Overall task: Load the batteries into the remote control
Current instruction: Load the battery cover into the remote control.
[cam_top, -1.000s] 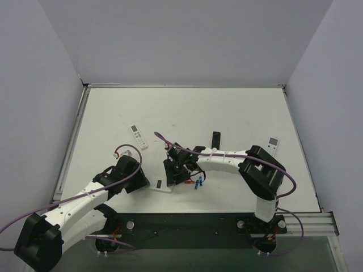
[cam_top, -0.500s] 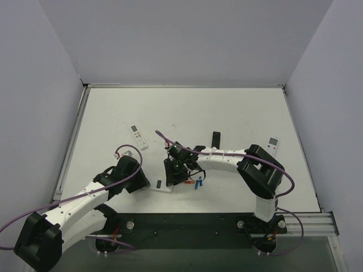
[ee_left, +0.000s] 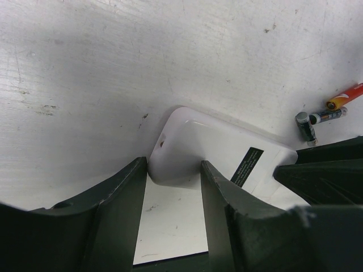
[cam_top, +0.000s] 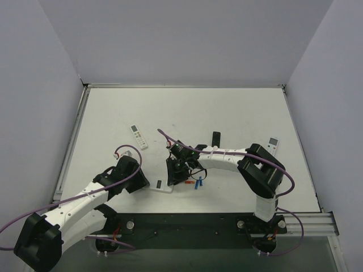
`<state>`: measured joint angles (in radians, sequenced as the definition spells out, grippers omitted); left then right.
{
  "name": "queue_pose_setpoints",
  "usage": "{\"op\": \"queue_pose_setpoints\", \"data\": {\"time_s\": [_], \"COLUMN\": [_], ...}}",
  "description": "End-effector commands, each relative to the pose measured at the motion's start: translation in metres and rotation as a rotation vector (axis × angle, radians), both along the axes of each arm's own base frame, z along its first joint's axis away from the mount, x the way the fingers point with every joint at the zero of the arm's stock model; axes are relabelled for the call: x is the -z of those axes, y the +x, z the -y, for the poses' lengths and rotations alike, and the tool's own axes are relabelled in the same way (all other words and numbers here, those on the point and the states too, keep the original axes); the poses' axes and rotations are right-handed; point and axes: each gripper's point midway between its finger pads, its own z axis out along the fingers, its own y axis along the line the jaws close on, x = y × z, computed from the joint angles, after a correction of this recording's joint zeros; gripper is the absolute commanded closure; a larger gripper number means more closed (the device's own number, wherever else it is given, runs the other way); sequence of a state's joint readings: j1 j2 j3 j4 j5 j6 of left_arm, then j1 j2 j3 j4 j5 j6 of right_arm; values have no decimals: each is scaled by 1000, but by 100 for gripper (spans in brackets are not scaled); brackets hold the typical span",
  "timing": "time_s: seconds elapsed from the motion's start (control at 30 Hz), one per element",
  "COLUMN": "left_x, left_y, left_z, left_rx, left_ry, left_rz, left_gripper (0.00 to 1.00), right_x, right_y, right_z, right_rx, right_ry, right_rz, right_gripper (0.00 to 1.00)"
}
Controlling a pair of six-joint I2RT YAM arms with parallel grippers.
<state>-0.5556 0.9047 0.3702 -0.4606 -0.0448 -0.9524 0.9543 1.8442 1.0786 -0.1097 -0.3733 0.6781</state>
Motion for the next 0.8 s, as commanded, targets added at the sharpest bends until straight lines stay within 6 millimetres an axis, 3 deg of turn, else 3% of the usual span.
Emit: {"op": "queue_pose_setpoints", "data": {"time_s": [0.0,0.27,0.77], "left_x": [-1,0,1], "left_y": [3,2,2], "left_z": [1,2,11], "left_rx": [-4,-3,15], "left_ry": [-8,-10,-47], "left_rz": [19,15,3], "left_gripper": [49,49,51], "right_x": [22,28,39], "right_y": [-13,-17,-28], "right_z": [25,32,11], "right_rx": [-26,-40,-147], "right_ry": [-104,-128,-146], "right_rz": [-37,-57,-100], "right_gripper": [81,81,85]}}
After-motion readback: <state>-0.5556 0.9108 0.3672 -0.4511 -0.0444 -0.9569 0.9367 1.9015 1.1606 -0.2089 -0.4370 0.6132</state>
